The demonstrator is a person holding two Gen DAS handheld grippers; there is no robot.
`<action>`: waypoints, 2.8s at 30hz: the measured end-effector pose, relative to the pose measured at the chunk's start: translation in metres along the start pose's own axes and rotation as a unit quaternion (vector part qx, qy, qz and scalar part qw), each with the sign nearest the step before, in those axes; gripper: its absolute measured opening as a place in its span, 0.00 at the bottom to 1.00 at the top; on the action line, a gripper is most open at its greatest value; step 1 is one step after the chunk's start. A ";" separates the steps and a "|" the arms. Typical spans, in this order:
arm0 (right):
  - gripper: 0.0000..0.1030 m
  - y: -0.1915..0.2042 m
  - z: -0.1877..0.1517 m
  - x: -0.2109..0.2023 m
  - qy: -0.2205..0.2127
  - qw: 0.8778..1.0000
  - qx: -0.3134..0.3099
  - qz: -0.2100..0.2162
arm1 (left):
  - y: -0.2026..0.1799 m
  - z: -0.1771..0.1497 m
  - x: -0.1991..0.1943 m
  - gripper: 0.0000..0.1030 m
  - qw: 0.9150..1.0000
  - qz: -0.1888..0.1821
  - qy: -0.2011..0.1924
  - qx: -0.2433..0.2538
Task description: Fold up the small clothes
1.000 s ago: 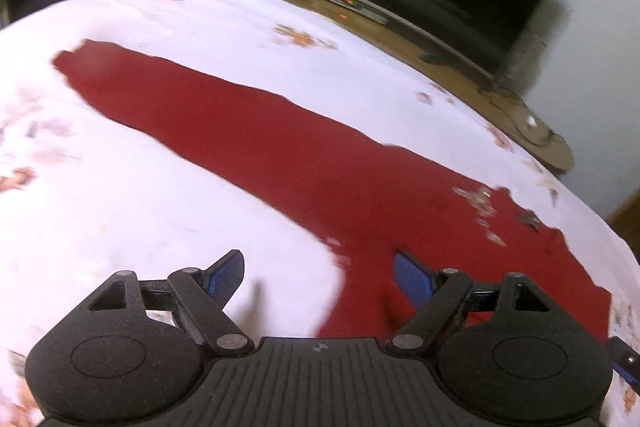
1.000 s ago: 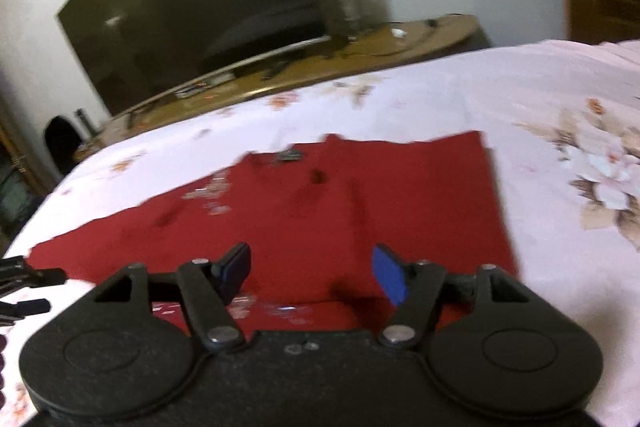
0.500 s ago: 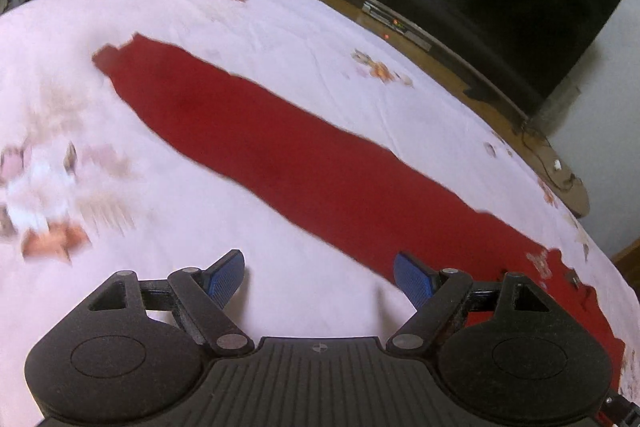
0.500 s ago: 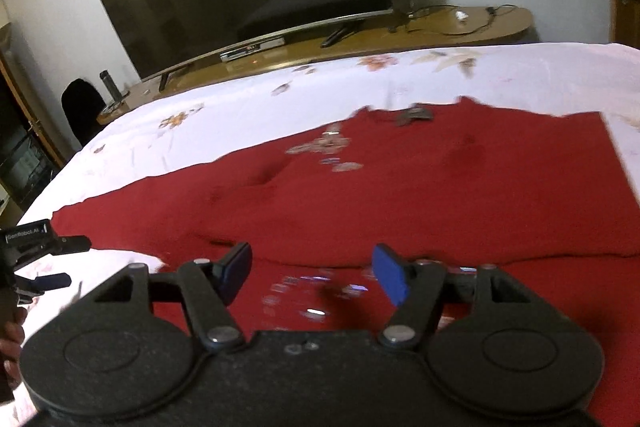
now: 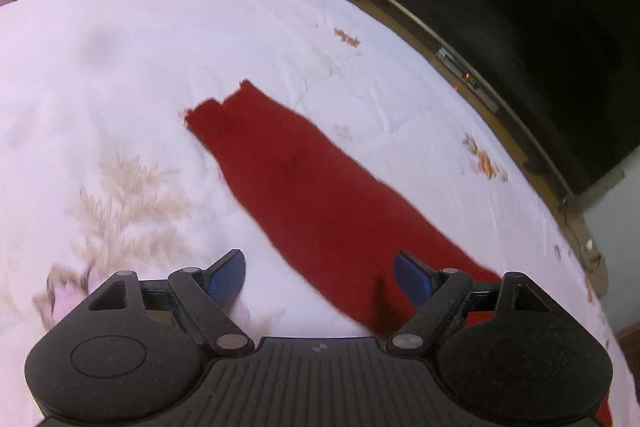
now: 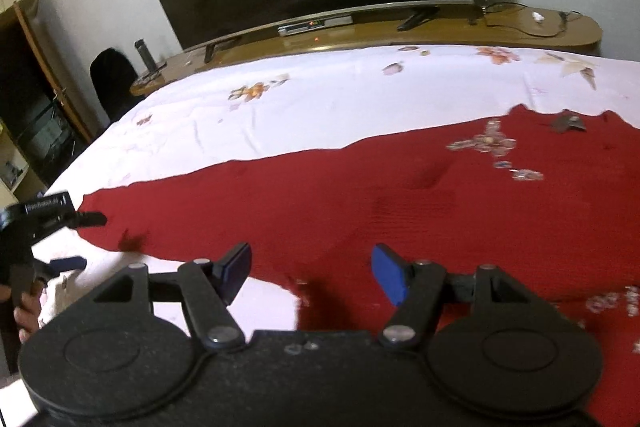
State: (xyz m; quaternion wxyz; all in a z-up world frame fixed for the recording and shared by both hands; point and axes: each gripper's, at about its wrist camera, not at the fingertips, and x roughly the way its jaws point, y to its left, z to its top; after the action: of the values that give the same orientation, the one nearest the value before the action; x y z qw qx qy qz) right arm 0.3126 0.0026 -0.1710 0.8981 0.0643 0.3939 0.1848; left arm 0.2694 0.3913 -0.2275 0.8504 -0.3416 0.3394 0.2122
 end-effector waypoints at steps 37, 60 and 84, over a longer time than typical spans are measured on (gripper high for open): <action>0.63 -0.104 0.002 -0.055 -0.044 0.991 0.077 -0.100 | -0.263 -0.157 -0.029 0.08 0.920 -0.307 0.045 0.241; 0.57 -0.168 -0.008 -0.066 -0.010 0.987 0.136 -0.079 | -0.231 -0.153 -0.037 0.59 0.938 -0.167 0.024 0.304; 0.12 -0.193 0.018 -0.099 -0.070 0.985 0.077 -0.135 | -0.231 -0.159 -0.031 0.59 0.940 -0.172 0.023 0.293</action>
State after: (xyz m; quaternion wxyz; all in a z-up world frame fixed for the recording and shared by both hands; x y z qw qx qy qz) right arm 0.3184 -0.2131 -0.1412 0.9324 0.0924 0.3483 0.0261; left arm 0.3160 0.1154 -0.1894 0.9285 -0.1348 0.3417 -0.0541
